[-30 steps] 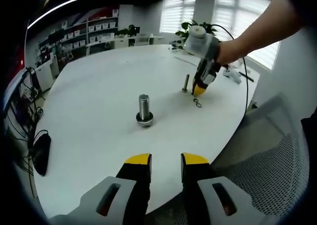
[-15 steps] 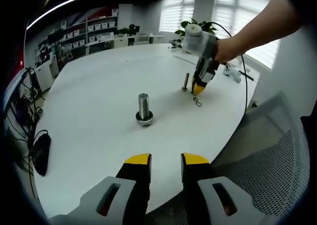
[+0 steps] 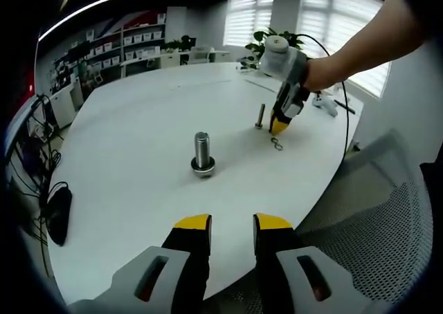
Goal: Place the washer onto the threaded stud by aligning its center hole with the stud, sliding it down to the base, and recovering from edge contact or off-axis alignment until the washer reaches the visible bottom stop.
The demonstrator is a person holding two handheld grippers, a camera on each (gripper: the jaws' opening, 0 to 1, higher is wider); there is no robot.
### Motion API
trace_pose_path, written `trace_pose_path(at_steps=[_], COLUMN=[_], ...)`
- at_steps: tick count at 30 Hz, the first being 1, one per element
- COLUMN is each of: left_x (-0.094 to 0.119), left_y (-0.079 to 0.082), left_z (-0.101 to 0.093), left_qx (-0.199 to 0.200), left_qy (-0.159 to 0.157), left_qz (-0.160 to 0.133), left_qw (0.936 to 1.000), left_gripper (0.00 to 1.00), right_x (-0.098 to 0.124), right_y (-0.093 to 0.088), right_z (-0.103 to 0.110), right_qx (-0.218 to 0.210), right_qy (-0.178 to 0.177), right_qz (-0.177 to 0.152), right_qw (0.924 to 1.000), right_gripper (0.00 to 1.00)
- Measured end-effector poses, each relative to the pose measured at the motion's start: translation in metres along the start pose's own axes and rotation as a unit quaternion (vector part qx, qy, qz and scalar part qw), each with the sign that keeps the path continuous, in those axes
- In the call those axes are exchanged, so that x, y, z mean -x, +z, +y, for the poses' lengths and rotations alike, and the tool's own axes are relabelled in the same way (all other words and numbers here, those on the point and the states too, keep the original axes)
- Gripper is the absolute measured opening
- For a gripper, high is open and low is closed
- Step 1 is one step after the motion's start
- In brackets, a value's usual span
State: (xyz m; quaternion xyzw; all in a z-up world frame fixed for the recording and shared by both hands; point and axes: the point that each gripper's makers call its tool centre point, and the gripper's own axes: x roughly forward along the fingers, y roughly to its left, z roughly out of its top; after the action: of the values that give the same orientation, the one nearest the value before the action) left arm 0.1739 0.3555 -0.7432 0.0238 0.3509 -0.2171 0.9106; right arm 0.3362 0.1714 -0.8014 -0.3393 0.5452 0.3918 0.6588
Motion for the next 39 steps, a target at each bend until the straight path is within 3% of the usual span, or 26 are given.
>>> trace_pose_path(at_steps=[11, 22, 26, 34, 39], left_x=[0.000, 0.001, 0.002, 0.002, 0.002], left_y=[0.000, 0.002, 0.002, 0.004, 0.005], left_z=[0.000, 0.001, 0.002, 0.002, 0.002], left_qx=[0.000, -0.001, 0.000, -0.001, 0.000], left_qy=[0.000, 0.003, 0.004, 0.005, 0.005], left_qz=[-0.002, -0.008, -0.009, -0.013, -0.015], left_qw=[1.0000, 1.0000, 1.0000, 0.9999, 0.9999], left_gripper=[0.22, 0.22, 0.22, 0.22, 0.22], right_x=[0.016, 0.042, 0.052, 0.067, 0.080], right_y=[-0.001, 0.018, 0.020, 0.029, 0.043], right_z=[0.003, -0.006, -0.008, -0.017, -0.019], right_qx=[0.001, 0.026, 0.053, 0.054, 0.061], right_qy=[0.004, -0.007, -0.016, -0.023, -0.029], right_qz=[-0.009, -0.033, -0.035, -0.047, -0.062], right_qw=[1.0000, 0.9991, 0.9978, 0.9972, 0.9958], right_gripper=[0.13, 0.14, 0.14, 0.14, 0.14])
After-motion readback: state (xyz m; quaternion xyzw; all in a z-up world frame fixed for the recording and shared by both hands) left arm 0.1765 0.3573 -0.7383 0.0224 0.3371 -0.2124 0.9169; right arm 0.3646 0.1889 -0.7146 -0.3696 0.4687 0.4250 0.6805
